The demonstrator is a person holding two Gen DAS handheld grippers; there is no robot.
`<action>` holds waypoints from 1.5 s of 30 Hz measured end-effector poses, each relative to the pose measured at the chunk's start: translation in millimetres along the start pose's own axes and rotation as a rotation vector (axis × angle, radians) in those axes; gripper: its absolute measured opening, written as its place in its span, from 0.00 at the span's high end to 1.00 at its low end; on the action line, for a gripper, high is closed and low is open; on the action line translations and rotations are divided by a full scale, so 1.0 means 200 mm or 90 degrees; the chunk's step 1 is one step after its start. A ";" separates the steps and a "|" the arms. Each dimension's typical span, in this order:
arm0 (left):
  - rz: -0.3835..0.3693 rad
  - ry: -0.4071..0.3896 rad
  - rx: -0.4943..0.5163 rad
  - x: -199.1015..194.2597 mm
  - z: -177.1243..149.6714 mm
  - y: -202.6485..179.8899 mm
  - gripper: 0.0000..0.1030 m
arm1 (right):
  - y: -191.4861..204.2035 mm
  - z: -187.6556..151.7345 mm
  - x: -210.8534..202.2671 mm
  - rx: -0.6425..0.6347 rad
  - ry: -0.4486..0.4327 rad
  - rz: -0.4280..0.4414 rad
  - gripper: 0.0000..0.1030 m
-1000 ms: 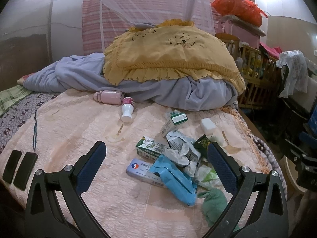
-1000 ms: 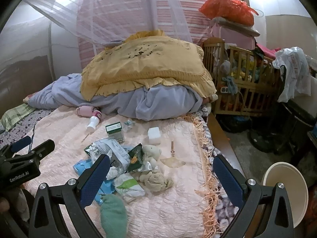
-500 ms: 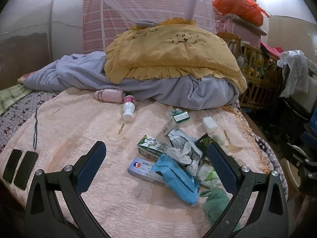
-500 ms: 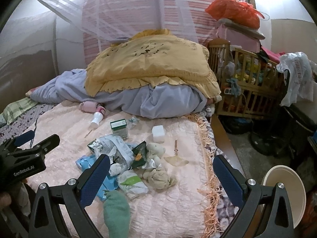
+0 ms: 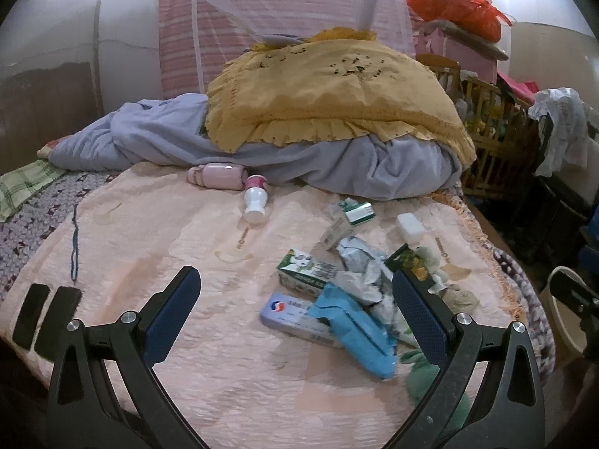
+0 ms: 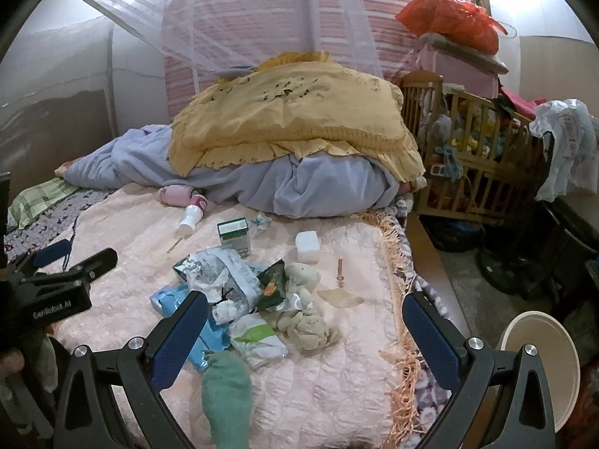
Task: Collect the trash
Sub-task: 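Grasp the blue wrapper with left tool while right tool grasps green towel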
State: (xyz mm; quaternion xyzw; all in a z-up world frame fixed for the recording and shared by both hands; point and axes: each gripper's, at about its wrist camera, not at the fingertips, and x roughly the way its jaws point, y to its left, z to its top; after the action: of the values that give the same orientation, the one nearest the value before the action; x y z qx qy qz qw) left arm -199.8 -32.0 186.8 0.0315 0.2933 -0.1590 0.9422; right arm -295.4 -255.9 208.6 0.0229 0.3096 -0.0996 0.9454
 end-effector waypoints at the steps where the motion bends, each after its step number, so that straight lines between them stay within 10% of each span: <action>1: 0.001 0.003 -0.003 0.00 0.00 0.02 0.01 | 0.00 0.00 0.00 -0.003 0.005 0.001 0.00; 18: -0.007 0.080 -0.003 0.15 -0.15 0.17 0.01 | 0.19 -0.26 0.26 -0.082 0.172 0.145 0.03; 25: -0.090 0.128 0.007 0.23 -0.19 0.07 0.07 | 0.26 -0.37 0.43 -0.105 0.256 0.195 0.17; 29: -0.137 0.195 -0.019 0.35 -0.23 0.01 0.21 | 0.23 -0.44 0.54 -0.078 0.317 0.233 0.57; 45: -0.198 0.237 -0.043 0.54 -0.26 -0.15 0.89 | -0.05 -0.33 0.40 0.036 0.243 0.242 0.65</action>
State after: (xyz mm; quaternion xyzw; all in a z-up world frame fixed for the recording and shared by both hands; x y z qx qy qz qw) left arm -152.6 -82.1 84.0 -0.0166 0.4685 -0.2837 0.8365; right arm -273.2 -272.5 107.4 0.1256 0.4695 0.0772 0.8705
